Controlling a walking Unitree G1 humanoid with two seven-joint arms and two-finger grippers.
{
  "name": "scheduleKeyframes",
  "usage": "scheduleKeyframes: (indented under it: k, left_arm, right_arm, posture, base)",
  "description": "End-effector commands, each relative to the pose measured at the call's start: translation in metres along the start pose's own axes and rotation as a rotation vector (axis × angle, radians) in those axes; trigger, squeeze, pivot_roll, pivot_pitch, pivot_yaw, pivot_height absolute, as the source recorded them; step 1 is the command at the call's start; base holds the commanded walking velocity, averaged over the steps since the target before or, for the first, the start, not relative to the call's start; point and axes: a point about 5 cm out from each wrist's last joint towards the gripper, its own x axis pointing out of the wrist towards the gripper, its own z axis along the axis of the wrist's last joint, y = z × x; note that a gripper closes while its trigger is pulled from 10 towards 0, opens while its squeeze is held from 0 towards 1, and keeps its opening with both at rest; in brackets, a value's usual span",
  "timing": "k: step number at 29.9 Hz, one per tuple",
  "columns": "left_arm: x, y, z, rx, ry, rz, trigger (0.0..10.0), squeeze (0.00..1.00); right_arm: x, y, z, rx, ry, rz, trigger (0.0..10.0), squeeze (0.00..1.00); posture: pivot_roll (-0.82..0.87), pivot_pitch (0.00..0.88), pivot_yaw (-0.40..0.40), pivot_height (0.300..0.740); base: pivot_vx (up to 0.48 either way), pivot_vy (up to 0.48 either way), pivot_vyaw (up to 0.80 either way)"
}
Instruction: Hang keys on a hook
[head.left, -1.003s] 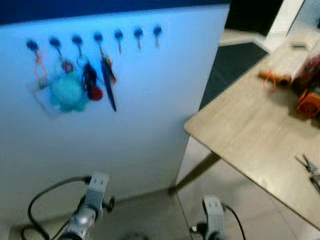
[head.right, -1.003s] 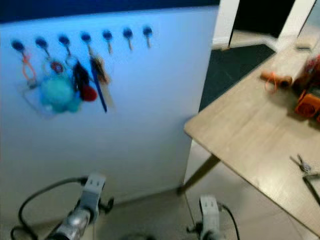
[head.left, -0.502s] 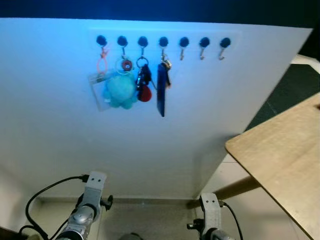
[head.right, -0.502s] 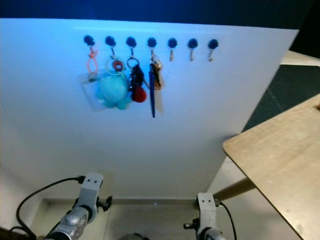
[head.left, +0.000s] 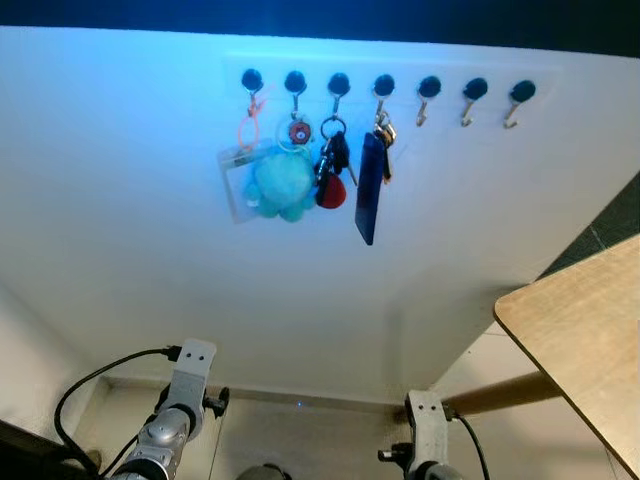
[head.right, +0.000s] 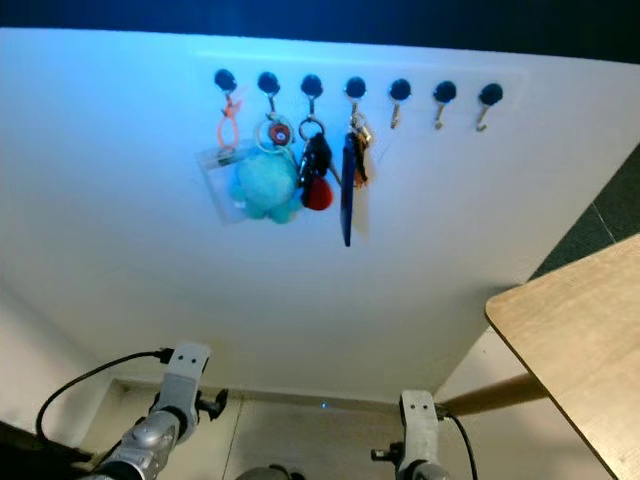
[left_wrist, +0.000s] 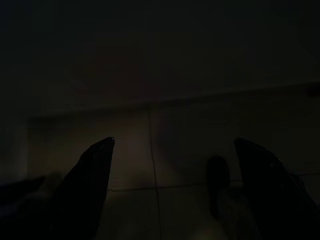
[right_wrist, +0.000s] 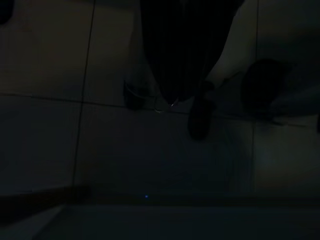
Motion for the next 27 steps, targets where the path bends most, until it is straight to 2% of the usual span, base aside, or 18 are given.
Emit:
scheduleKeyframes:
  k: [1,6,11,17,21,27]
  left_arm:
    - [-0.0001,-0.0013,-0.0007,0.001,0.001,-0.005,10.0,0.0]
    - [0.0003,-0.0026,0.0014,-0.007,-0.013,-0.021,10.0,0.0]
    - [0.0003,-0.0028,0.0019,-0.004,-0.016,-0.023,10.0,0.0]
    - [0.0,-0.002,0.0022,-0.006,-0.024,-0.017,10.0,0.0]
    - [0.0001,-0.003,0.0044,0.033,-0.039,-0.033,10.0,0.0]
    - [-0.0001,-0.0051,0.0031,0.044,-0.035,-0.044,10.0,0.0]
  right_arm:
    - [-0.0013,-0.002,-0.0051,0.022,0.014,-0.011,10.0,0.0]
    - [-0.0014,-0.0015,-0.0059,0.024,0.016,-0.01,10.0,0.0]
    - [-0.0013,-0.0008,-0.0061,0.027,0.015,-0.009,10.0,0.0]
    - [-0.0013,-0.0003,-0.0065,0.03,0.014,-0.01,10.0,0.0]
    - [-0.0015,-0.0008,-0.007,0.031,0.015,-0.011,10.0,0.0]
    - [-0.0019,-0.001,-0.0085,0.033,0.018,-0.011,10.0,0.0]
  posture:
    - [0.06,0.045,-0.013,0.74]
    - [0.06,0.046,-0.015,0.74]
    - [0.07,0.047,-0.015,0.74]
    - [0.07,0.047,-0.013,0.74]
    - [0.07,0.049,-0.014,0.74]
    - [0.07,0.049,-0.013,0.74]
  base:
    - [0.0,0.0,0.0]
    - [0.0,0.196,0.0]
    - [0.0,0.465,0.0]
    - [0.0,0.0,0.0]
    - [0.0,0.0,0.0]
    - [0.0,-0.45,0.0]
